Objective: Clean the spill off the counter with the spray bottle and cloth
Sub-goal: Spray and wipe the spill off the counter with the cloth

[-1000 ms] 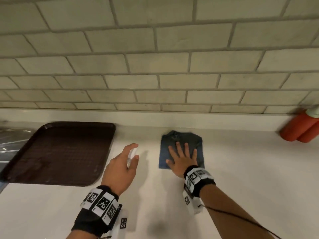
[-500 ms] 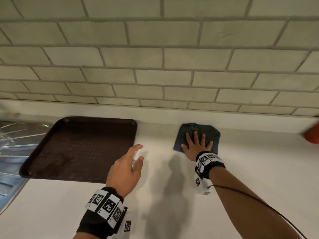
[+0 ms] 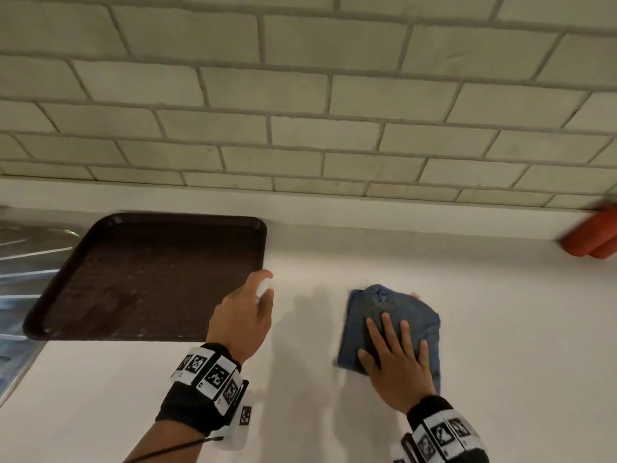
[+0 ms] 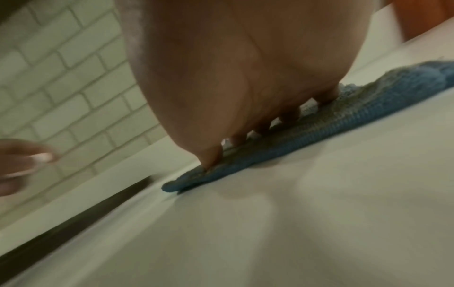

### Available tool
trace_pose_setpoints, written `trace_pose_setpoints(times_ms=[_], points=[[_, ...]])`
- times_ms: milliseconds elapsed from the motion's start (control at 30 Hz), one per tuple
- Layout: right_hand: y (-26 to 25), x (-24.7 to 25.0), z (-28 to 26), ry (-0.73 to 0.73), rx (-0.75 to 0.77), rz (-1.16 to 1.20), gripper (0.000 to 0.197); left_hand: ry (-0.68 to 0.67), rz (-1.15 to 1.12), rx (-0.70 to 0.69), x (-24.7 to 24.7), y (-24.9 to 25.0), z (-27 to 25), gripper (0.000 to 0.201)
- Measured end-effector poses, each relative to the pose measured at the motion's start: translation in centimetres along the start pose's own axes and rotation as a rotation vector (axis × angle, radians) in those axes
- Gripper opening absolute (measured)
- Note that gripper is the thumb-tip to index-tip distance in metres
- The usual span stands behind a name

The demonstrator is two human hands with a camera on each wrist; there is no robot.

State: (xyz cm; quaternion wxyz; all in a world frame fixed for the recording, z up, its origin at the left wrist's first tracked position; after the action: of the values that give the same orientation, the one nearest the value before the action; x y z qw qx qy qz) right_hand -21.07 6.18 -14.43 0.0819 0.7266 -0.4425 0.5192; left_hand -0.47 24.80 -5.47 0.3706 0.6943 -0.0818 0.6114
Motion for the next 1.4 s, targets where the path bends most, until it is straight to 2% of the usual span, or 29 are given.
trace_pose_setpoints(times_ms=[133, 300, 433, 533, 600, 633, 667, 733, 833, 933, 1000, 1100, 1200, 1267, 1400], points=[[2.2, 2.7, 4.1, 0.053, -0.12, 0.066, 0.065, 0.023, 0.02, -0.042, 0.0, -0.7, -1.0, 0.021], [-0.1, 2.9, 5.8, 0.04, -0.12, 0.045, 0.063, 0.001, -0.042, -0.049, -0.5, -1.7, -4.1, 0.029], [-3.2, -0.3, 2.0, -0.009, 0.037, -0.013, 0.064, 0.061, -0.051, -0.041, -0.5, -2.9, -6.9, 0.02], [-3.9, -3.7, -3.2, -0.05, 0.119, -0.044, 0.074, 0.088, -0.056, -0.04, 0.2, -3.9, -8.9, 0.025], [-3.6, -5.6, -7.0, -0.075, 0.129, -0.087, 0.078, 0.083, -0.027, -0.064, 0.7, -4.4, -10.5, 0.028], [-3.3, -6.3, -8.7, -0.069, 0.118, -0.091, 0.074, 0.091, -0.014, -0.067, 0.8, -4.8, -11.3, 0.027], [-2.7, -6.7, -9.9, -0.032, 0.127, -0.094, 0.071, 0.103, -0.007, -0.063, 1.0, -5.1, -12.2, 0.024], [-1.6, -6.6, -10.8, -0.054, 0.124, -0.092, 0.076, 0.11, -0.011, -0.037, 1.2, -5.8, -13.6, 0.022], [-0.8, -5.8, -8.9, -0.011, 0.119, -0.081, 0.085, 0.07, -0.015, 0.004, 1.2, -6.7, -14.9, 0.028], [-2.2, -4.6, -5.6, -0.025, 0.054, -0.046, 0.069, 0.089, -0.018, 0.034, 1.0, -7.3, -15.8, 0.025], [-3.8, -4.4, -4.1, -0.045, 0.058, -0.052, 0.065, 0.115, -0.035, 0.086, 0.9, -7.8, -16.4, 0.022], [-6.3, -5.7, -4.8, -0.059, 0.188, -0.127, 0.066, 0.107, -0.081, 0.169, 1.2, -8.5, -18.0, 0.024], [-8.7, -8.7, -8.1, -0.106, 0.383, -0.154, 0.072, 0.095, -0.105, 0.211, 1.6, -9.0, -19.6, 0.03], [-9.9, -10.8, -10.8, -0.086, 0.512, -0.183, 0.067, 0.11, -0.108, 0.231, 1.7, -8.9, -20.7, 0.03], [-9.4, -13.8, -14.6, -0.114, 0.703, -0.23, 0.061, 0.101, -0.15, 0.276, 1.3, -7.8, -23.0, 0.03]])
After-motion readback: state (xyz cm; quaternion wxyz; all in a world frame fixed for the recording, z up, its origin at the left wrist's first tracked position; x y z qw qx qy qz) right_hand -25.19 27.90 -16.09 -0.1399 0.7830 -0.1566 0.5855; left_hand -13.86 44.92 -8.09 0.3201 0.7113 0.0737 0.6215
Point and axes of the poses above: each hand's wrist, its own z-axis towards the middle knuckle, its own x-axis out of the back of the hand, y = z × x, the point moved 1 cm from there along z, towards the middle knuckle, and after that the axes turned 14 degrees about z, right-handed, at the moved point
